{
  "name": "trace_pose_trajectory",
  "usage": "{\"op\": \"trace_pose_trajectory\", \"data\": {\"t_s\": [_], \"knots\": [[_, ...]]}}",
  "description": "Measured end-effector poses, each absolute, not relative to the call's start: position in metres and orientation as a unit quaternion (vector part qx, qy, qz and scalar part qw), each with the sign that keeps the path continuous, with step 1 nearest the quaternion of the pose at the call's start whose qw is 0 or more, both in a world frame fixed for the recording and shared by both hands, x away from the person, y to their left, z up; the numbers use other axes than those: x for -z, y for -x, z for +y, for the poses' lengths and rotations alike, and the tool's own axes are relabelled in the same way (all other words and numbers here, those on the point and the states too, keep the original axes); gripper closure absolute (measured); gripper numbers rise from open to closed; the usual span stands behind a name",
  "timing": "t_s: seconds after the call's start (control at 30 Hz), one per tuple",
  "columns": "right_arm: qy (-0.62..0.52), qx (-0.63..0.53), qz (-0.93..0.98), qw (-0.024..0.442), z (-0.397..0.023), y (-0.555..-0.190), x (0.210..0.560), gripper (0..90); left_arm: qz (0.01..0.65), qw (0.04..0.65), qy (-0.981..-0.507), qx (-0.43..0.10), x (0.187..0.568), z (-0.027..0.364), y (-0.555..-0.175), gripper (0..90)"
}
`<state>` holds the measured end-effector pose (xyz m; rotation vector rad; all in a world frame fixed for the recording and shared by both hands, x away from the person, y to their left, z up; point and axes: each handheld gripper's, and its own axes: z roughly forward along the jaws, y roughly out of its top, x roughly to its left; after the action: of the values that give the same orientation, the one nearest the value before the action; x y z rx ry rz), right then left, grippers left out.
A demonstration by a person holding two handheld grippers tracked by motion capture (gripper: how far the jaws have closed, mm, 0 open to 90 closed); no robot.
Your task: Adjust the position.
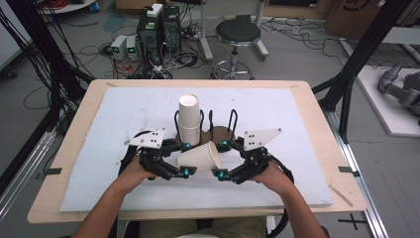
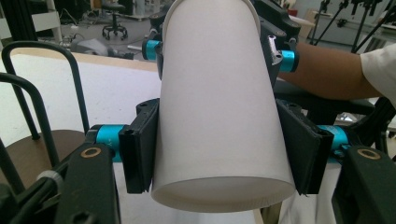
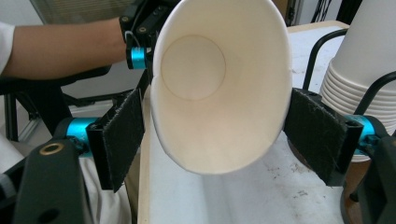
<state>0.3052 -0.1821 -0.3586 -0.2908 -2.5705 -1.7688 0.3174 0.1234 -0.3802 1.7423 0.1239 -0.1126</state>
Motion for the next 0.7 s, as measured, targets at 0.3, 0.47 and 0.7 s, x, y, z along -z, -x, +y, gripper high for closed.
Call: {"op": "trace_pose_trajectory", "data": {"t_s": [0.3, 0.47, 0.7], "knots": [[0.097, 0.569, -0.816, 0.020, -0.1829, -0.3071, 0.3600, 27.7, 0.055, 0.648, -0.757, 0.062, 0.3863, 0.1193, -0.3168, 35.7], [0.101, 0.566, -0.818, 0.024, -0.1845, -0.3086, 0.3606, 31.6, 0.057, 0.645, -0.760, 0.062, 0.3875, 0.1189, -0.3167, 36.2], [0.100, 0.554, -0.826, 0.021, -0.1848, -0.3089, 0.3609, 36.6, 0.059, 0.638, -0.766, 0.059, 0.3890, 0.1180, -0.3167, 37.0]]}}
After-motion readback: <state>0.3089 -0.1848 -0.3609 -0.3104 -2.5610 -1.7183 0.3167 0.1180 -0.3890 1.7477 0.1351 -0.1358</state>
